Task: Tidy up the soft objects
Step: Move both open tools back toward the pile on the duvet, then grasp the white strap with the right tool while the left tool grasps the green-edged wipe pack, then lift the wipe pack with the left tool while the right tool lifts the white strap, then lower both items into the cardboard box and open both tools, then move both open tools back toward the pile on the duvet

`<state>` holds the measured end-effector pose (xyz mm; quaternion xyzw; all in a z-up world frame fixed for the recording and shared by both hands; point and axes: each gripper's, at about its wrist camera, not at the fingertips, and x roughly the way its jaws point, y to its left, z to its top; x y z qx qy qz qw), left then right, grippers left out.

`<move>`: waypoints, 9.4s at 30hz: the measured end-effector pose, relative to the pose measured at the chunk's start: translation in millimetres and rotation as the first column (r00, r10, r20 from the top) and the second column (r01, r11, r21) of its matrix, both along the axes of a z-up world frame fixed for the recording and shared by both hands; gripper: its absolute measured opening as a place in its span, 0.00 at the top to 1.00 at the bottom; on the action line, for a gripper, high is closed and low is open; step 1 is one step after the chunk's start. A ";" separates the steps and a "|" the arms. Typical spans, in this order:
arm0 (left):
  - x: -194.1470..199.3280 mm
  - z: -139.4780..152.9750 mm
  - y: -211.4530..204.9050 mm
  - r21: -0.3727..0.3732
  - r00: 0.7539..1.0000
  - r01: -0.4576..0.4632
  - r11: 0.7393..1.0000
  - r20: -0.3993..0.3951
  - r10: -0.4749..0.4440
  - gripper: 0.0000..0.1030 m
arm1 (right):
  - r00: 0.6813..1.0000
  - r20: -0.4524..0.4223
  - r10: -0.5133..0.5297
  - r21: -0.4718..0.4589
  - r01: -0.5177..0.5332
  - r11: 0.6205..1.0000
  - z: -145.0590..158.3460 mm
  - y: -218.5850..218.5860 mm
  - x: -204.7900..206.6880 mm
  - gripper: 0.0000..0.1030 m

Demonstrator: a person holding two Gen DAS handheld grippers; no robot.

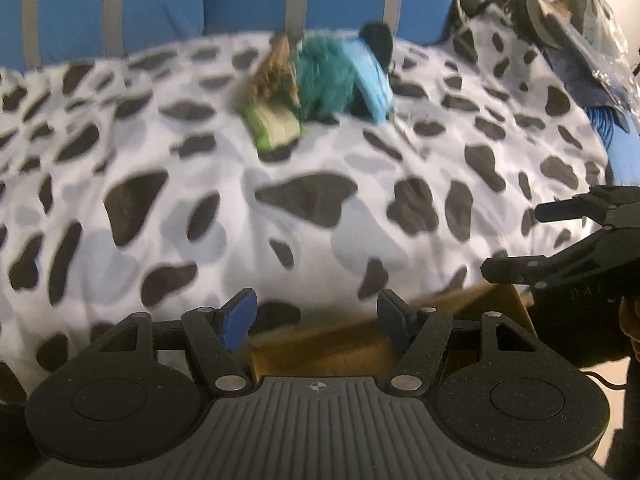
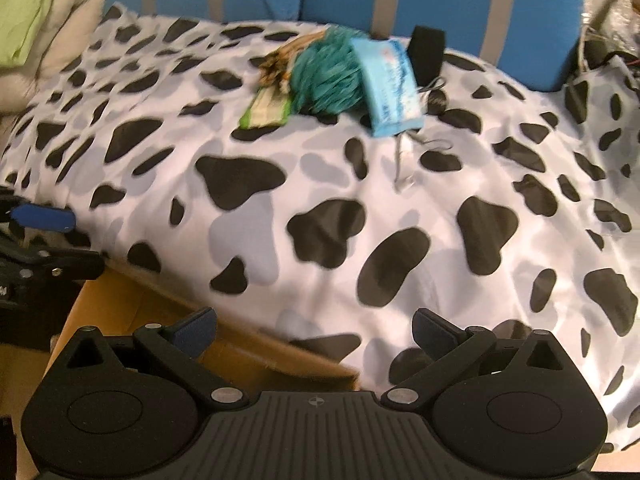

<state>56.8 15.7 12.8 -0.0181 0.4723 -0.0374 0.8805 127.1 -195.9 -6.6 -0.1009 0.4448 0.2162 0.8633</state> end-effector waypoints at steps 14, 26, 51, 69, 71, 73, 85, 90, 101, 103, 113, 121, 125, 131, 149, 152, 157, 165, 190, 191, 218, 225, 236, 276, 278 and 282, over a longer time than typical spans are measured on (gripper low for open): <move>23.0 10.9 15.1 0.023 0.995 -0.048 0.999 0.086 0.046 0.36 | 0.996 0.083 -0.037 0.013 0.036 0.999 10.6 -6.6 32.9 0.00; 58.4 6.0 25.5 0.043 0.990 -0.048 0.998 0.135 0.042 0.30 | 0.995 0.096 -0.041 0.020 0.040 0.999 6.0 -6.8 70.8 0.00; 140.0 -8.1 41.1 0.028 0.988 -0.020 0.999 0.155 0.016 0.30 | 0.997 -0.041 -0.064 0.090 0.067 0.994 -45.5 -1.7 181.9 0.41; 142.8 -11.7 32.7 0.029 0.992 0.015 0.999 0.128 -0.019 0.30 | 0.996 -0.060 -0.060 0.003 0.060 0.998 -61.1 10.2 189.8 0.85; 142.0 -12.3 31.2 0.036 0.991 0.021 0.999 0.134 -0.026 0.30 | 0.997 -0.057 -0.058 0.004 0.058 0.998 -60.5 9.8 188.7 0.85; 141.6 -14.0 29.9 0.044 0.990 0.023 0.999 0.137 -0.029 0.30 | 0.997 -0.055 -0.054 0.003 0.055 0.999 -58.7 10.3 186.9 0.85; 148.4 -27.8 24.1 0.050 0.992 0.010 0.999 0.127 -0.016 0.30 | 0.998 -0.045 -0.039 0.051 0.041 0.998 -40.9 7.0 177.4 0.85; 161.6 -35.6 27.0 0.007 0.993 -0.051 0.999 0.107 0.050 0.30 | 0.998 -0.043 -0.048 0.073 0.051 0.996 -34.5 -2.5 171.9 0.85; 201.9 -62.8 27.7 -0.028 0.984 -0.174 0.984 0.038 0.175 0.29 | 0.999 -0.032 -0.034 0.168 0.039 0.985 -0.9 -28.0 145.9 0.85; 208.6 -67.7 24.6 -0.031 0.983 -0.182 0.983 0.027 0.182 0.29 | 0.998 -0.038 -0.041 0.181 0.048 0.982 2.1 -33.3 144.6 0.85; 223.4 -86.0 11.6 0.067 0.986 -0.165 0.984 0.025 0.163 0.30 | 0.997 -0.048 -0.059 0.233 0.069 0.970 9.4 -49.0 139.7 0.85; 216.8 -78.7 20.6 0.052 0.987 -0.160 0.986 0.022 0.159 0.53 | 0.999 -0.044 -0.027 0.240 0.037 0.970 11.0 -37.2 137.3 0.85; 204.0 -77.8 19.1 0.062 0.990 -0.138 0.988 0.004 0.138 0.53 | 0.999 -0.043 -0.025 0.234 0.034 0.972 10.9 -34.3 136.2 0.85; 174.5 -76.8 17.4 0.081 0.993 -0.116 0.990 -0.023 0.118 0.53 | 1.000 -0.028 -0.002 0.243 0.009 0.970 16.3 -29.0 129.4 0.85; 184.4 -80.4 22.4 0.074 0.993 -0.122 0.990 0.000 0.122 0.53 | 0.998 -0.029 -0.051 0.246 0.057 0.968 16.7 -39.2 108.9 0.85; 177.9 -76.2 24.8 0.055 0.993 -0.117 0.992 -0.004 0.118 0.53 | 0.999 -0.027 -0.046 0.238 0.051 0.970 16.0 -35.1 108.7 0.85; 162.9 -59.6 25.6 0.057 0.995 -0.101 0.993 0.024 0.100 0.53 | 0.999 -0.018 -0.036 0.239 0.040 0.970 18.5 -30.3 104.0 0.85; 132.5 -31.4 27.1 0.000 0.994 -0.085 0.996 0.068 0.085 0.53 | 0.999 -0.022 -0.027 0.229 0.031 0.973 16.8 -25.1 93.1 0.85; 25.1 -10.6 -6.9 -0.069 0.995 0.074 0.995 0.069 -0.069 0.53 | 0.995 -0.084 0.051 0.224 -0.032 0.974 9.6 -17.1 30.1 0.85; 21.2 -11.1 -8.3 -0.069 0.995 0.078 0.995 0.063 -0.074 0.53 | 0.994 -0.090 0.057 0.222 -0.036 0.974 8.9 -17.0 26.3 0.85; -26.0 -28.4 -24.2 -0.096 0.986 0.089 0.991 -0.134 -0.101 0.53 | 0.913 -0.304 0.270 0.080 -0.259 0.963 -25.0 20.1 -43.5 0.84; -19.0 -39.4 -21.3 -0.052 0.975 0.048 0.998 -0.213 -0.058 0.52 | 0.911 -0.326 0.251 0.032 -0.255 0.966 -32.4 21.3 -40.5 0.44; -12.8 -29.9 -12.3 -0.094 0.986 -0.017 0.995 -0.166 0.002 0.52 | 0.948 -0.263 0.179 0.058 -0.170 0.984 -20.9 8.4 -22.7 0.08; 10.8 -12.2 7.1 -0.099 0.996 -0.065 0.993 -0.070 0.058 0.52 | 0.999 -0.020 -0.045 0.088 0.046 0.995 9.1 -14.3 1.7 0.00; 12.9 -10.1 7.0 -0.103 0.997 -0.061 0.993 -0.057 0.055 0.52 | 0.999 -0.009 -0.047 0.094 0.047 0.994 10.7 -14.6 3.3 0.00; 19.0 -6.7 7.4 -0.103 0.998 -0.055 0.993 -0.027 0.052 0.52 | 0.999 0.015 -0.051 0.100 0.049 0.994 14.8 -16.4 7.8 0.00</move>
